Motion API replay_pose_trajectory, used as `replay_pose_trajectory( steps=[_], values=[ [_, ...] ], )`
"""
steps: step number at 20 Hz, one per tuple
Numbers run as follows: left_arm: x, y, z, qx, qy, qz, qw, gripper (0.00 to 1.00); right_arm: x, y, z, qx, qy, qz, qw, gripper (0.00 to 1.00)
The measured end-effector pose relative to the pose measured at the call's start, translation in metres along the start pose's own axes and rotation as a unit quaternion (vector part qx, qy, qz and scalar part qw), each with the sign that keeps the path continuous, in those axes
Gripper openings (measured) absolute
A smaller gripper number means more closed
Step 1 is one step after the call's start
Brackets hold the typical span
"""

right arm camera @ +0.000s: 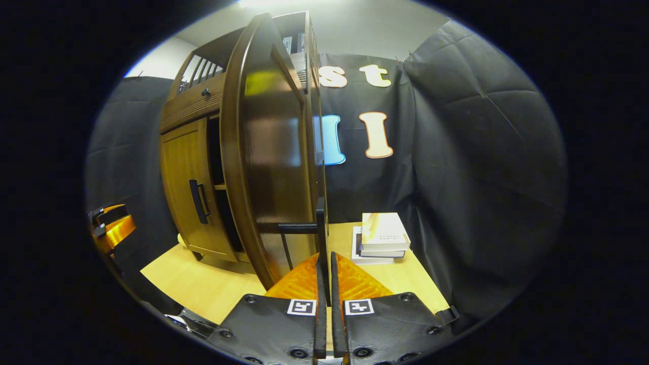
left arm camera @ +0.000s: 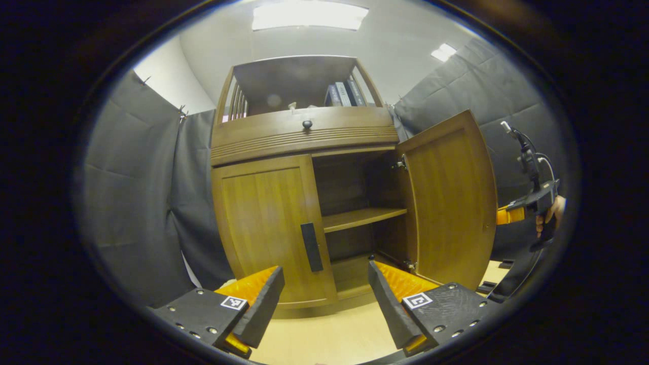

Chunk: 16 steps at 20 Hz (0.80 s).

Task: Open the right door of the double-door shoe cabinet with the right hand, and open the left door with the left hand.

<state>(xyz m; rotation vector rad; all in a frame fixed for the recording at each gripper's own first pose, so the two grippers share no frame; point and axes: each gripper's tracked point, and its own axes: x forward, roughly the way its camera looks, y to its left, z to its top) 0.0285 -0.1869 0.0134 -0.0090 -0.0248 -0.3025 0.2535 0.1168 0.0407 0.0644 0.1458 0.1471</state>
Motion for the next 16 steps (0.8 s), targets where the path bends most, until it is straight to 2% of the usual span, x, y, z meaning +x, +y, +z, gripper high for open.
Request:
replay_pose_trajectory(
  steps=[2,3,4,5,7,9,12,13,16],
  values=[
    [0.0,0.004,0.001,0.003,-0.001,0.002,1.0,0.96,-0.005,-0.004,-0.004,0.0,0.005,-0.004,1.0,0.16],
    [0.001,0.005,0.001,0.003,-0.002,0.003,1.0,0.96,-0.014,-0.005,-0.007,-0.003,0.006,-0.009,1.0,0.11],
    [0.002,0.005,0.0,0.003,-0.003,0.002,1.0,0.96,-0.017,-0.006,-0.009,-0.011,0.007,-0.014,1.0,0.11],
    [0.004,0.005,0.0,0.003,-0.003,0.001,1.0,0.96,-0.018,-0.007,-0.013,-0.02,0.012,-0.019,1.0,0.2],
    [0.011,0.007,0.001,0.004,-0.003,0.0,1.0,0.96,-0.03,-0.012,-0.015,-0.034,0.01,-0.037,0.999,0.29],
    [0.019,0.009,0.003,0.006,-0.005,-0.001,1.0,0.96,-0.041,-0.015,-0.011,-0.034,0.0,-0.055,0.998,0.48],
    [0.039,0.013,0.005,0.009,-0.007,0.001,1.0,0.96,-0.056,-0.015,-0.005,-0.009,-0.02,-0.064,0.998,0.93],
    [0.047,0.016,0.006,0.008,-0.006,0.003,1.0,0.96,-0.065,-0.011,-0.003,0.0,-0.025,-0.063,0.998,0.98],
    [0.07,0.022,0.005,0.0,-0.002,0.005,1.0,0.96,-0.08,0.001,0.001,0.0,-0.034,-0.066,0.997,0.98]
  ],
)
